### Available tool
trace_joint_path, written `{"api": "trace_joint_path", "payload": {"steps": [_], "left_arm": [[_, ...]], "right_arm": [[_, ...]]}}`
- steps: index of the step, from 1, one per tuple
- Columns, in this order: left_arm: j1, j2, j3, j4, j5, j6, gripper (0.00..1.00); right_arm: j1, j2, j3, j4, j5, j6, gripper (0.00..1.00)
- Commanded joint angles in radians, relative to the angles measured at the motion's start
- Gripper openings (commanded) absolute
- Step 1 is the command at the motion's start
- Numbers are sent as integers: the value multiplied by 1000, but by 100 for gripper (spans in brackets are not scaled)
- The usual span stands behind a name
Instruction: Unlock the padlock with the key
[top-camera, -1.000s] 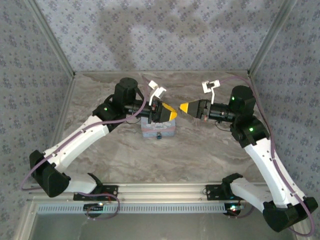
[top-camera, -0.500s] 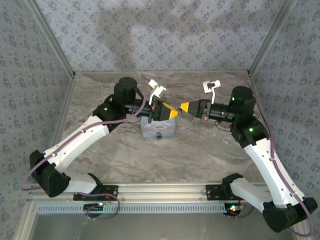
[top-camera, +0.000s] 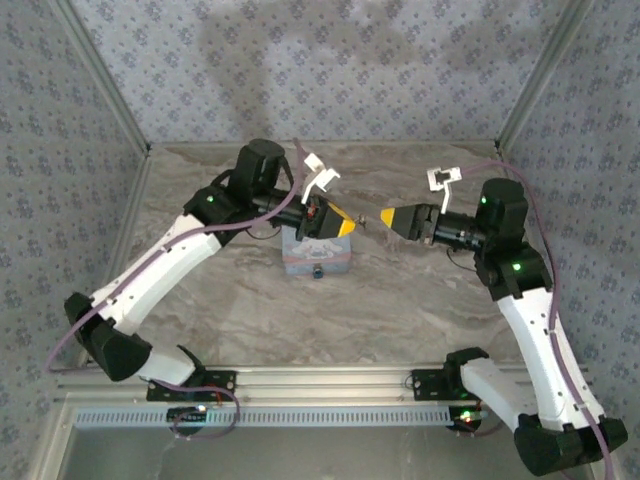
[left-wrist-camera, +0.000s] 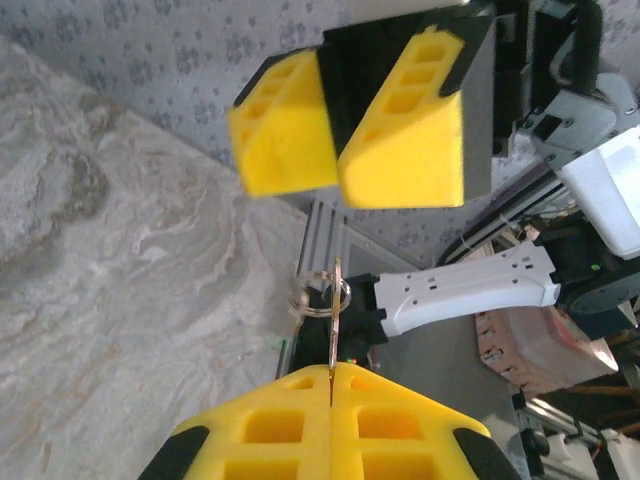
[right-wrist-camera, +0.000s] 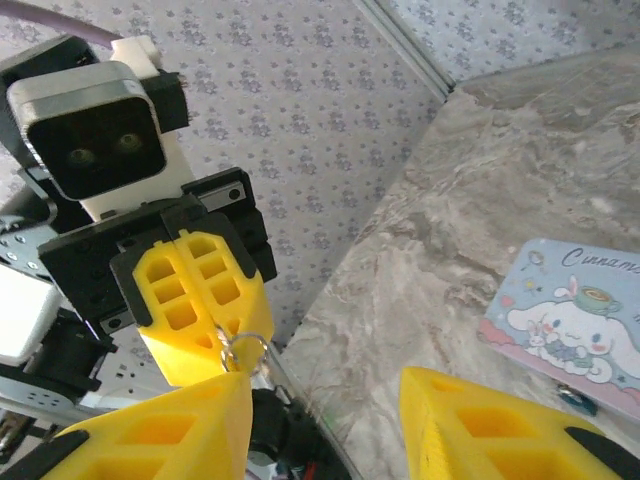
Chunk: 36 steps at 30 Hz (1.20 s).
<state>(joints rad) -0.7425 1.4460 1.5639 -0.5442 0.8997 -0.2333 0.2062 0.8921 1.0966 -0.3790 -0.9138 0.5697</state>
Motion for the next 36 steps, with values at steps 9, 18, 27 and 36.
{"api": "trace_joint_path", "payload": {"steps": [9,18,27,36], "left_arm": [[-16,86,110,-305,108,113,0],[-30,90,130,-331,130,132,0],[-32,90,133,-342,134,142,0],[-28,90,131,-348,128,150,0]], "right_arm": [[47,33,4,-53,-90,-140,43],[149,78,7,-79,-40,-171,43],[183,97,34,-120,-45,-199,33],[190,97,47,-131,-68,-206,31]]}}
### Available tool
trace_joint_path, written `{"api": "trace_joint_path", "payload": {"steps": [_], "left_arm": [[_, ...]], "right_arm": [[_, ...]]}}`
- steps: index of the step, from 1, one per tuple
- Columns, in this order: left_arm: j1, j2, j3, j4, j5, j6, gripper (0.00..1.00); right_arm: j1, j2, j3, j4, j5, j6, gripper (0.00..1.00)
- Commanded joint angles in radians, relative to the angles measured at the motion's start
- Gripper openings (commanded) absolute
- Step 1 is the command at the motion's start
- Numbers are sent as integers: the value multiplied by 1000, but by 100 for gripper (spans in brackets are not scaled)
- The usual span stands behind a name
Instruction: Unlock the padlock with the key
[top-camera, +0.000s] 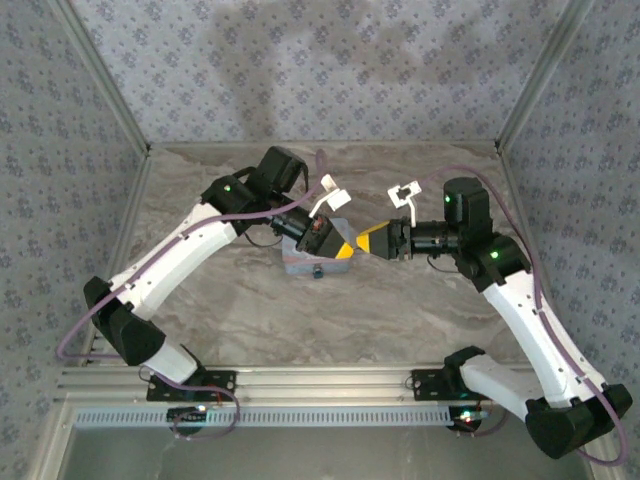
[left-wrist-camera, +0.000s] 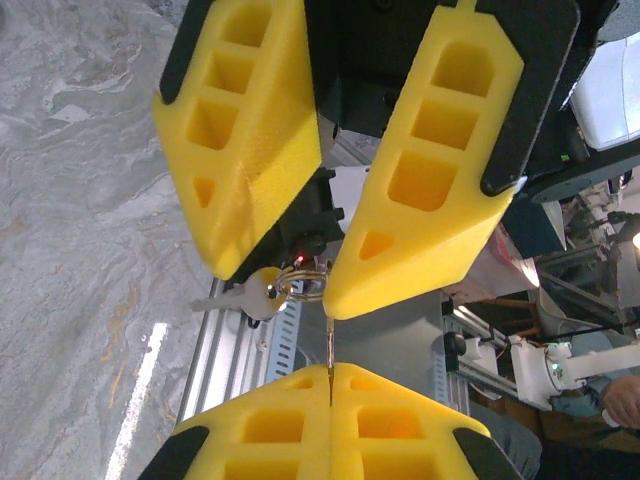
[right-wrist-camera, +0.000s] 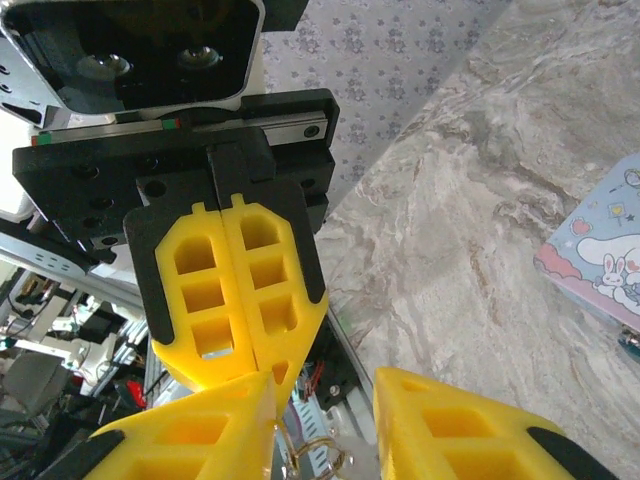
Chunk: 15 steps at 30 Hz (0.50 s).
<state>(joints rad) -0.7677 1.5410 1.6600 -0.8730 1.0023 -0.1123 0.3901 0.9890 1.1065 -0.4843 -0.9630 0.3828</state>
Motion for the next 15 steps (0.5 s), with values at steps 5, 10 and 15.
{"api": "trace_joint_path", "payload": {"steps": [5,10,15], "left_arm": [[5,-4,38,-18,26,29,0],[14,-4,38,-15,24,25,0],[17,-2,40,-13,27,25,0]], "right_arm": [[8,6,44,-35,-53,-27,29],[9,4,38,-50,-71,-38,31],[9,4,40,-47,-76,-39,24]]}}
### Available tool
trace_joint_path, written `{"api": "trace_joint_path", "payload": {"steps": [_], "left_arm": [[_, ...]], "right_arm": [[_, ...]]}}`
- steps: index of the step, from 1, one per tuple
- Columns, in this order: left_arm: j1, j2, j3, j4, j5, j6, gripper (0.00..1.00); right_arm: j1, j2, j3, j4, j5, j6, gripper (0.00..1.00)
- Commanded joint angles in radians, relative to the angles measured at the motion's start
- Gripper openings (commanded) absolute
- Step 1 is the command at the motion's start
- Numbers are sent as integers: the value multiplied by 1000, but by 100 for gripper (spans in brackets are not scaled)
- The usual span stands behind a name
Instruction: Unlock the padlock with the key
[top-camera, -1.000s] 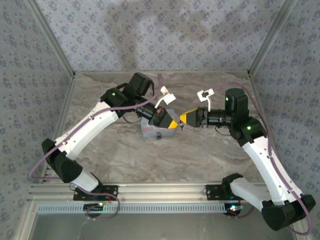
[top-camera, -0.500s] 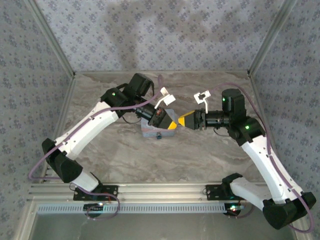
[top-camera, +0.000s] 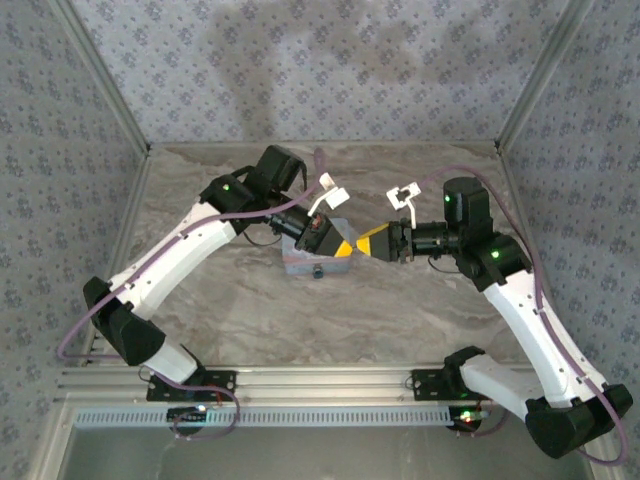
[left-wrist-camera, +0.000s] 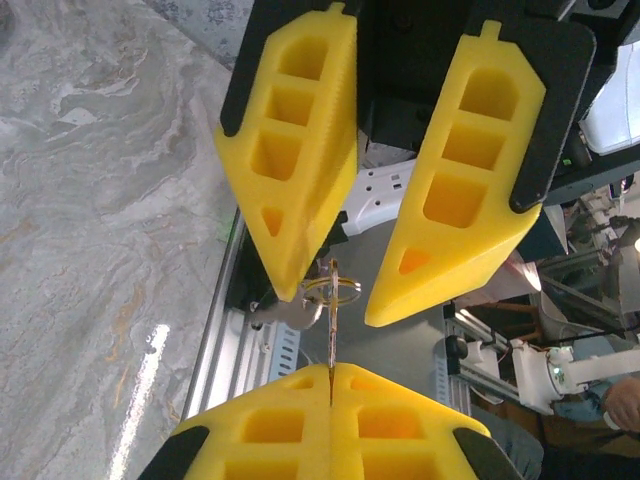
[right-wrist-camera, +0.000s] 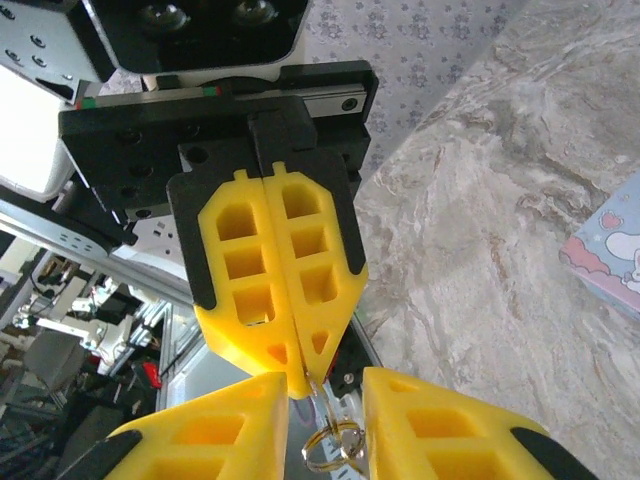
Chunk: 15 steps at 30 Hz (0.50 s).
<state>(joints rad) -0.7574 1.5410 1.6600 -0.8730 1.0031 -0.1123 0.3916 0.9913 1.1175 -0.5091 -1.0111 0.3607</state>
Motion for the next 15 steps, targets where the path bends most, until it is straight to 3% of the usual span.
{"api": "trace_joint_path", "payload": {"steps": [1,6,13,15], "left_arm": [[6,-2,40,-15,26,24,0],[6,-1,41,-17,32,27,0],[10,-1,49,-30,33,36,0],[12,-1,52,-31,33,37,0]], "right_arm": [[7,3,29,-21,-30,-17,23],[10,10,34,-32,-29,-29,13],[22,7,43,-79,-22,-73,9],[24,4,45,-85,-23,-80,4]]}}
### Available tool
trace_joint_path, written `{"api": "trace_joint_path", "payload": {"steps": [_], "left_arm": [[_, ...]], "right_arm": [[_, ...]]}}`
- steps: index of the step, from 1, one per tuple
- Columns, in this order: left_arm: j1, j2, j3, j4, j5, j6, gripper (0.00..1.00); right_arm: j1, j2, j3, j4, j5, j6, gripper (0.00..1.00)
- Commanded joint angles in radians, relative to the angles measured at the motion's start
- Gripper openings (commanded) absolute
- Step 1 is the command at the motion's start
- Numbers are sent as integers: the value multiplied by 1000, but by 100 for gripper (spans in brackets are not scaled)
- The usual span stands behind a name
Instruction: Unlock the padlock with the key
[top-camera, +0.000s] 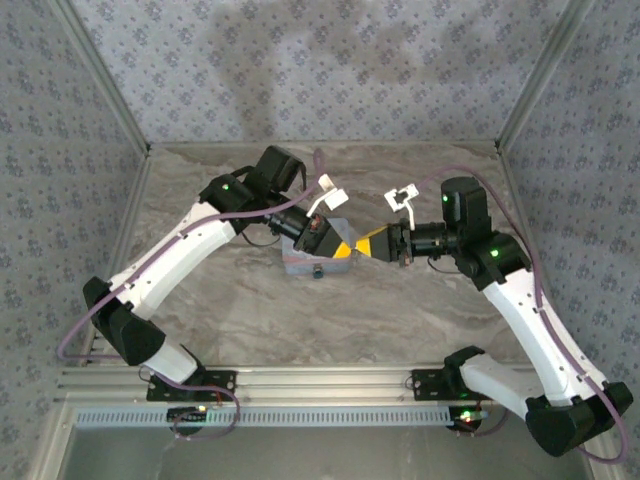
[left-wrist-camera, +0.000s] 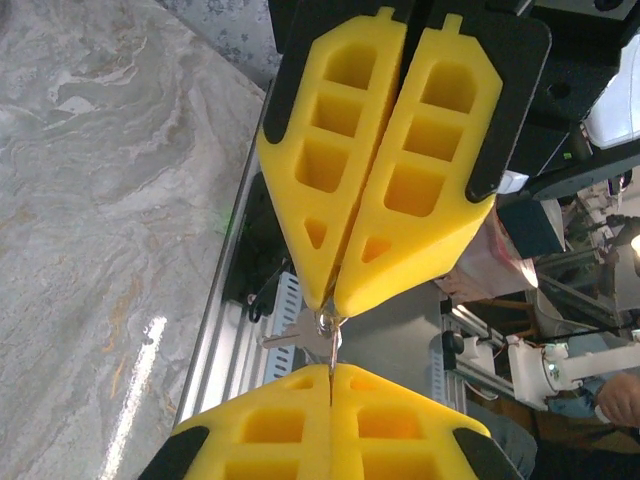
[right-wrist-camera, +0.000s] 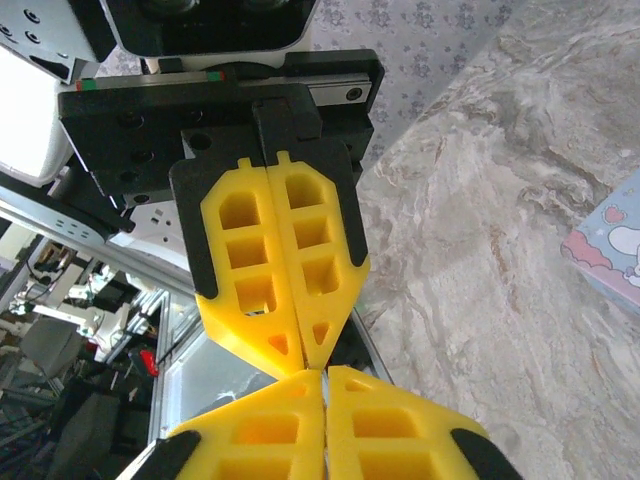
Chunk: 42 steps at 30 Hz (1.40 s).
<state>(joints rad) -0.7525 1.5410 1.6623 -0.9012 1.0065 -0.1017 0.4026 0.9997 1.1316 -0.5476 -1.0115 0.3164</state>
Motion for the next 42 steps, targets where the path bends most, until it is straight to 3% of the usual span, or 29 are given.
{"api": "trace_joint_path", "payload": {"steps": [1,5,8,20,24,34,38,42], "left_arm": [[7,-1,49,-4,29,27,0],[8,-1,58,-1,23,25,0],[9,-2,58,1,23,25,0],[9,-8,49,-2,23,26,0],[9,-10,48,-4,31,30,0],[9,-10,44,3,31,26,0],[8,-10,43,8,32,23,0],[8,-10,43,16,37,16,0]], "right_arm": [[17,-4,33,-49,-24,-37,3],[27,-5,34,-49,-27,-45,7],[34,-11,32,-49,-17,-42,19],[30,-27,25,-34,-25,-16,17],[15,-43,22,-33,-15,-12,35],[7,-46,16,11,-16,15,25],[7,-41,19,6,-7,18,26],[6,-34,17,13,0,17,35]]}}
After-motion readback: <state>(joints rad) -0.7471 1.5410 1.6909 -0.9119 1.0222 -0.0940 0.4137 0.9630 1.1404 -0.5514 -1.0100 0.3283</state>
